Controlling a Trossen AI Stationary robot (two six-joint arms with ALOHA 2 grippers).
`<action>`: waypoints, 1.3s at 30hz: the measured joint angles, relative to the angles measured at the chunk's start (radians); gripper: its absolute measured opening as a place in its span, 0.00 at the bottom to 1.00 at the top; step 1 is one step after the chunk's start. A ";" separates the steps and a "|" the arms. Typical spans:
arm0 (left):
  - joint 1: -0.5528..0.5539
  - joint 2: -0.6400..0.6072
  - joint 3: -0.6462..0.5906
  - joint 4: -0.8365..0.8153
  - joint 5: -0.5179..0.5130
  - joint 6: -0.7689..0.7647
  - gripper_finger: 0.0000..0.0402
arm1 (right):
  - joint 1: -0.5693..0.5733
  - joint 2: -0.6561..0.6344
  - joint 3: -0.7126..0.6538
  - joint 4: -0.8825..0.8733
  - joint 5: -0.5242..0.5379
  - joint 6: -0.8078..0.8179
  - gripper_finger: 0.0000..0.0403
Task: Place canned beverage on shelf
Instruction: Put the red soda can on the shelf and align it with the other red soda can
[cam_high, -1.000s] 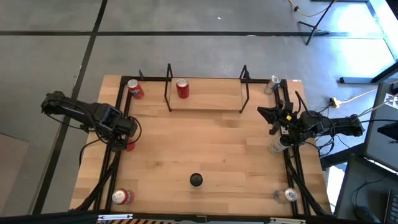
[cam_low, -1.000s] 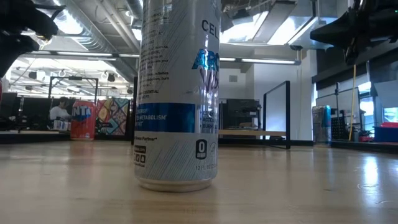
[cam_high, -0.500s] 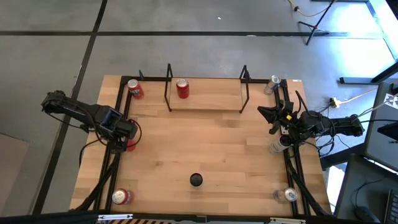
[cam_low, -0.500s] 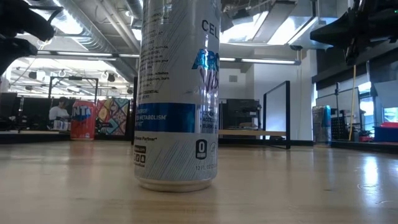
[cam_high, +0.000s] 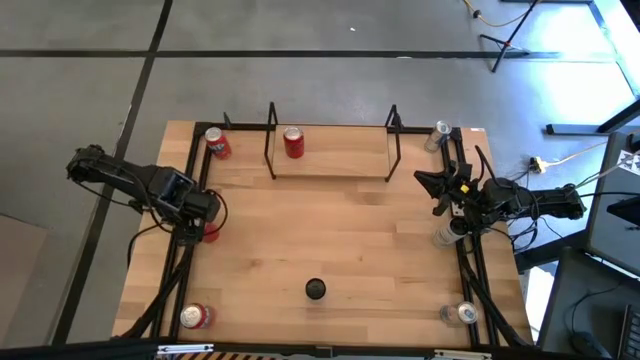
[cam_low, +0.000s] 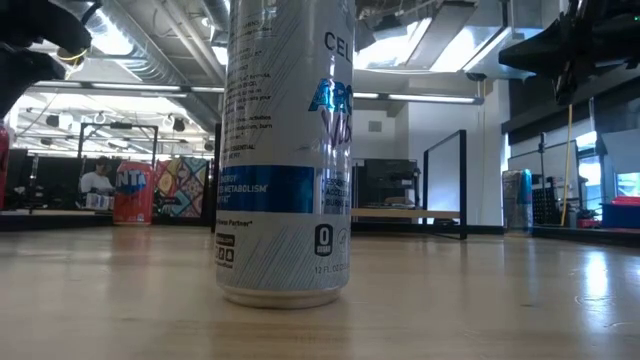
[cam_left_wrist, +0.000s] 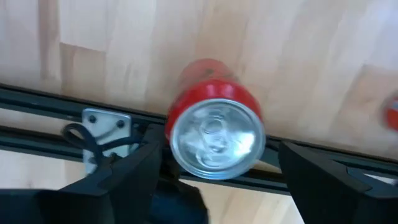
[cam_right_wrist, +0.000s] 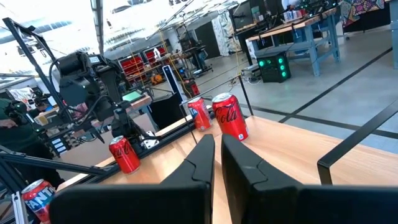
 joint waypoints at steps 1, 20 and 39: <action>0.000 0.002 -0.006 0.003 -0.008 0.007 0.79 | 0.000 0.000 0.000 0.000 0.000 0.000 0.05; 0.000 0.008 -0.075 0.085 0.010 0.050 0.79 | 0.000 0.000 0.000 -0.001 0.010 -0.003 0.05; 0.000 0.155 -0.092 0.096 0.027 0.194 0.69 | 0.000 0.000 0.000 -0.001 0.008 0.004 0.05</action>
